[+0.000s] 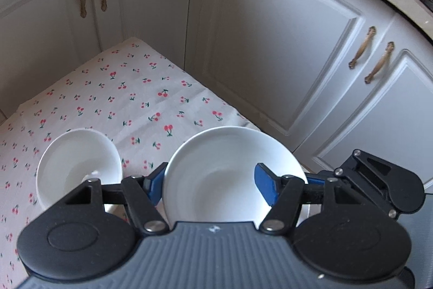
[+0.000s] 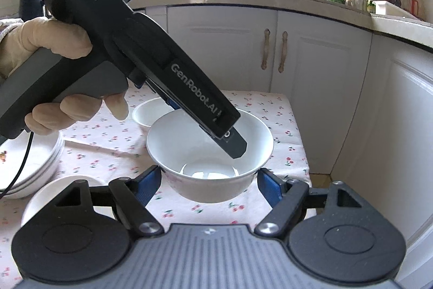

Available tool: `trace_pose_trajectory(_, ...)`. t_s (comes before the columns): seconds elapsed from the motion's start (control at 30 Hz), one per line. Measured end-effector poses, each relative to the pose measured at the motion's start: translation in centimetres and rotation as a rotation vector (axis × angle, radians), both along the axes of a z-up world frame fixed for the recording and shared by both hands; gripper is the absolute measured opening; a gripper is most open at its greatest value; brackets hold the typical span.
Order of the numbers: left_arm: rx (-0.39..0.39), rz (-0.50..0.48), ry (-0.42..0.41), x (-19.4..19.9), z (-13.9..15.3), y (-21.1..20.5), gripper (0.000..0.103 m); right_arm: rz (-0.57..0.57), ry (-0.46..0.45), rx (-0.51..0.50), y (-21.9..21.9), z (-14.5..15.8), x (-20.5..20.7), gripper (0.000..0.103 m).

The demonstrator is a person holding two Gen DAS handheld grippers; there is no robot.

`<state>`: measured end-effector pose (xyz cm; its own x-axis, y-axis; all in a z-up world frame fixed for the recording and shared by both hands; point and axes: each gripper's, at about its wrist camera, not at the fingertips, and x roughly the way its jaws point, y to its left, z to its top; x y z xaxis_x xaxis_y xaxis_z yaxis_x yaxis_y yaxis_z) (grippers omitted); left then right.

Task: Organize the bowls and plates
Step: 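Lower the right tool's bowl into another white bowl while the left tool holds its bowl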

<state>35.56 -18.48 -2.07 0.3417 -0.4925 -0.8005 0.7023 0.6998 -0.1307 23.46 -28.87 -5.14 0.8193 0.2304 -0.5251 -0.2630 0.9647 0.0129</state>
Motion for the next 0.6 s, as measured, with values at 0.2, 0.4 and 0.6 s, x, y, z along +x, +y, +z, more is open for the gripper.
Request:
trace_pose_trajectory(0.2, -0.009, 0.011, -0.028, -3.4, 1.3, 2.1, 0.068, 0.023, -0.016, 0.017, 1.4, 1.2, -3.3, 0.082)
trace_pose_trajectory(0.4, -0.016, 0.041, -0.041, -6.3, 2.0, 4.2, 0.072, 0.070, -0.031, 0.009, 2.9, 2.3, -6.0, 0.082)
trace_pose_trajectory(0.6, -0.031, 0.077, -0.053, -8.6, 2.5, 6.5, 0.072, 0.115, -0.024, 0.014, 4.4, 2.6, -7.8, 0.082)
